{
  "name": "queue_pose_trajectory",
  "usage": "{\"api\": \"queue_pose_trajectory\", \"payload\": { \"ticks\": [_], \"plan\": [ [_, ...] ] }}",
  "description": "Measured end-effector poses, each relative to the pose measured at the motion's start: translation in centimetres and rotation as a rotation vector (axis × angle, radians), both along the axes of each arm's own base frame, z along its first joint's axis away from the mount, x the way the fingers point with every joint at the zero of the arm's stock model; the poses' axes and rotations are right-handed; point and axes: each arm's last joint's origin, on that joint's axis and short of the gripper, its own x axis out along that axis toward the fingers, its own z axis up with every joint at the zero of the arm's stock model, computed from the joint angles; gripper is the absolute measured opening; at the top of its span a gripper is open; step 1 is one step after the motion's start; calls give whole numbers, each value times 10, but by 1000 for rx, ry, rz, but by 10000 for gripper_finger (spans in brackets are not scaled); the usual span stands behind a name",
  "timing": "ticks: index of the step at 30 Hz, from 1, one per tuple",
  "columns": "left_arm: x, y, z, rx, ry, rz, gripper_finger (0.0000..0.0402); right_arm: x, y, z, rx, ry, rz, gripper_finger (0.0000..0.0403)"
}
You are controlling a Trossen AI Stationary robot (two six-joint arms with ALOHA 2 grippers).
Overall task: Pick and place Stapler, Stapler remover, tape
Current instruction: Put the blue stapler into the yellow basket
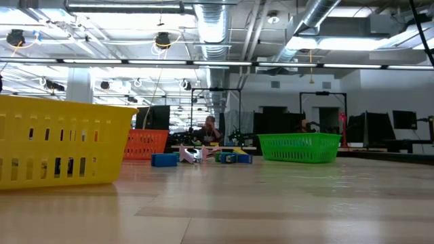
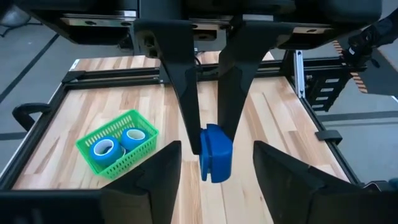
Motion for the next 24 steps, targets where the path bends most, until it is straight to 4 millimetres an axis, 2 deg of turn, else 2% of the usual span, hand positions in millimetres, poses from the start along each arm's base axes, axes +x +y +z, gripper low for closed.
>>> {"api": "queue_pose_trajectory", "payload": {
  "ticks": [15, 24],
  "plan": [
    [7, -2, -7, 27, 26, -14, 162, 0, 0, -1, -7, 8, 4, 56],
    [7, -2, -7, 30, 26, -16, 112, 0, 0, -1, -7, 8, 5, 56]
  ]
}}
